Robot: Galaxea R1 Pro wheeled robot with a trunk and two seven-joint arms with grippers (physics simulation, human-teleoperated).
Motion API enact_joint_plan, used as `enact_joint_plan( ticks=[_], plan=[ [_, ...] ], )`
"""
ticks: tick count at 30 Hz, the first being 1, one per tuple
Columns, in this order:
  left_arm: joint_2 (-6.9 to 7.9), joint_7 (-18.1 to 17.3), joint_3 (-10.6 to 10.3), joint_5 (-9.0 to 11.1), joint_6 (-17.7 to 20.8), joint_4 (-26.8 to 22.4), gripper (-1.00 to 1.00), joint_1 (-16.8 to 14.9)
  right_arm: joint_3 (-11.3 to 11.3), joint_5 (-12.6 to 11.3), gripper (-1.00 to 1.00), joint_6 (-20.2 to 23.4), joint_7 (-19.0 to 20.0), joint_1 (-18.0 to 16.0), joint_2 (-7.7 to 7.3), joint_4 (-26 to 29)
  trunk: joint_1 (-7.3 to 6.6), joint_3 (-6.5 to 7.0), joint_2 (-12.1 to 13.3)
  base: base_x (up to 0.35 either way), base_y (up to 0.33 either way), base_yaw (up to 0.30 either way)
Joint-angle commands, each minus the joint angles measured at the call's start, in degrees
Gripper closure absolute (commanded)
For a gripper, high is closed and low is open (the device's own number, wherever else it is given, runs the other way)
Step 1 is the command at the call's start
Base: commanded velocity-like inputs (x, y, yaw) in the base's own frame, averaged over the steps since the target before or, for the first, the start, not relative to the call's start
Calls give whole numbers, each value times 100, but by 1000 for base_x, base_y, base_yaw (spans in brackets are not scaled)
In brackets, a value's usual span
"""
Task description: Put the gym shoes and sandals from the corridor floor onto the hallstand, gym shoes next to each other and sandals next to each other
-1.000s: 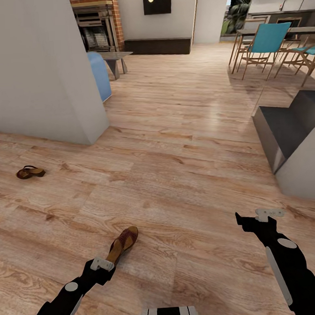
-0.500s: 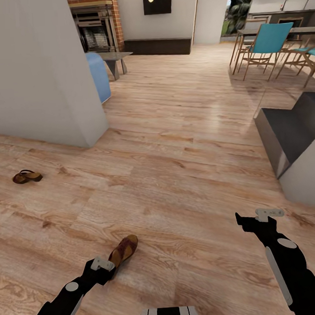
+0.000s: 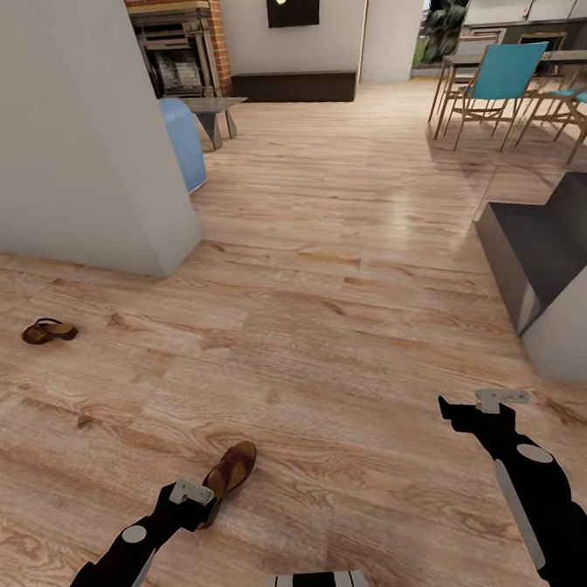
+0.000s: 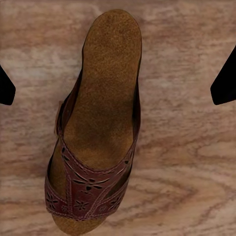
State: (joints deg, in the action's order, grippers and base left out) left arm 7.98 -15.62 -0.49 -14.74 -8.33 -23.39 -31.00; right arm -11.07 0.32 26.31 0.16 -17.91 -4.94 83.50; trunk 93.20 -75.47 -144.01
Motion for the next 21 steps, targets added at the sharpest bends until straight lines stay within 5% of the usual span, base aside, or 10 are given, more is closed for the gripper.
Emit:
enact_joint_plan(
  ticks=[1, 21],
  plan=[
    [4, -3, -4, -42, -28, 1, -100, -2, 0, 3, -100, 32, 2, -2, 0, 8, -1, -4, -2, 35, 0, 0],
    [4, -6, -3, -40, -28, 1, -100, -2, 0, 3, -100, 32, 2, -2, 1, 8, -1, -4, -2, 29, 0, 0]
  ],
)
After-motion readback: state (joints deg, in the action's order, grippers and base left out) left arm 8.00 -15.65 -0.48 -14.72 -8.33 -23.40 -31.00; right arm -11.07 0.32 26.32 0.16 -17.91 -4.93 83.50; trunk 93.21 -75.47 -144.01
